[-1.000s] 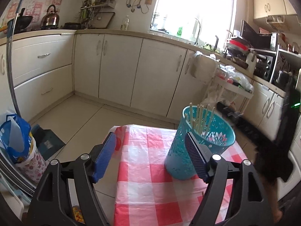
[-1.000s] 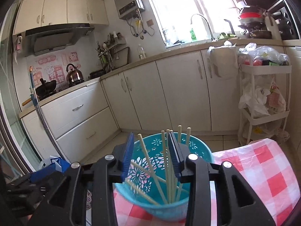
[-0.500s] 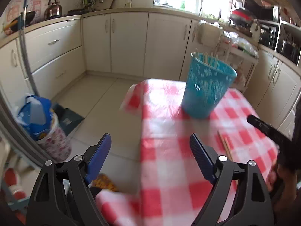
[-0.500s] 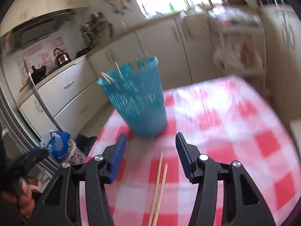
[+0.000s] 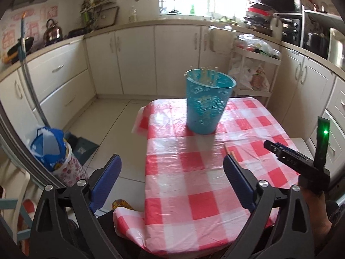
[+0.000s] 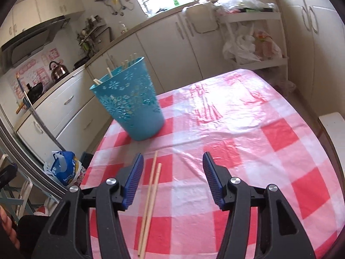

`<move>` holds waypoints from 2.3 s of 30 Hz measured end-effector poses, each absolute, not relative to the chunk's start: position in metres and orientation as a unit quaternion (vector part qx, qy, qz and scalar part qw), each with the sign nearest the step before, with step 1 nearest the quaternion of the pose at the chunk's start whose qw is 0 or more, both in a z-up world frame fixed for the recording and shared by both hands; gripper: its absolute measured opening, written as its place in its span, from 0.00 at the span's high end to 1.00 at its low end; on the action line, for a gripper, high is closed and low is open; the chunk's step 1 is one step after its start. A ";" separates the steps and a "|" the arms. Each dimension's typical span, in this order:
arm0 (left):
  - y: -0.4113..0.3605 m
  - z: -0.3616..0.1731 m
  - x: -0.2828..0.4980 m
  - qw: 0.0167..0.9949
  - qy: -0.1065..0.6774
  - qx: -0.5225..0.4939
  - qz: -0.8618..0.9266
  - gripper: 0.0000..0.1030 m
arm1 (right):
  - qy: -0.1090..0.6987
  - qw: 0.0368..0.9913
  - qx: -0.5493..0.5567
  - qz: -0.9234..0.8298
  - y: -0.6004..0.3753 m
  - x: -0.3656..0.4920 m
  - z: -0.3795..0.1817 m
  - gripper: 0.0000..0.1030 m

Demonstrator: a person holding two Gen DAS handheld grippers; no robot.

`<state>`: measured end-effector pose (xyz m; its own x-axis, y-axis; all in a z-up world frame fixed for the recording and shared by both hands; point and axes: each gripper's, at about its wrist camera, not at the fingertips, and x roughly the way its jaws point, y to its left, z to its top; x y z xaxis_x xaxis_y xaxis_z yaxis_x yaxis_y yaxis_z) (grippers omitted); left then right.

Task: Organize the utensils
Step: 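Move both grippers back down to the last chopsticks, then close the right gripper on a chopstick while the left gripper grasps the other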

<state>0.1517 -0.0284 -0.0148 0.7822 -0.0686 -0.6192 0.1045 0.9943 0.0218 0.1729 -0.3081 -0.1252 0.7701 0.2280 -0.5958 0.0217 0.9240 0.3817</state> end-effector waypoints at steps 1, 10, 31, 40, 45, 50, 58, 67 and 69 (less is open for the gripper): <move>-0.033 -0.012 0.150 0.944 0.326 0.031 -0.047 0.09 | 0.335 0.922 0.188 0.056 -0.309 0.172 -0.125 0.46; -0.065 -0.020 0.168 0.929 0.360 0.016 -0.082 0.08 | 0.334 0.923 0.182 0.059 -0.320 0.147 -0.119 0.46; -0.060 -0.121 0.226 0.888 0.444 -0.059 -0.104 0.08 | 0.443 0.882 0.097 0.128 -0.245 0.181 -0.166 0.75; -0.075 -0.125 0.240 0.885 0.448 -0.053 -0.113 0.08 | 0.462 0.878 0.056 0.114 -0.246 0.183 -0.174 0.92; -0.108 -0.135 0.252 0.881 0.456 -0.018 -0.125 0.08 | 0.467 0.879 0.011 0.097 -0.245 0.180 -0.171 0.93; -0.137 -0.146 0.266 0.879 0.461 0.022 -0.120 0.08 | 0.470 0.879 0.039 0.071 -0.273 0.177 -0.170 0.92; -0.154 -0.165 0.278 0.874 0.474 0.041 -0.100 0.08 | 0.470 0.878 0.061 0.064 -0.283 0.176 -0.170 0.92; -0.162 -0.178 0.283 0.873 0.476 0.049 -0.096 0.08 | 0.467 0.880 0.058 0.063 -0.285 0.178 -0.171 0.92; -0.165 -0.178 0.283 0.873 0.474 0.052 -0.098 0.10 | 0.466 0.881 0.055 0.063 -0.284 0.178 -0.171 0.92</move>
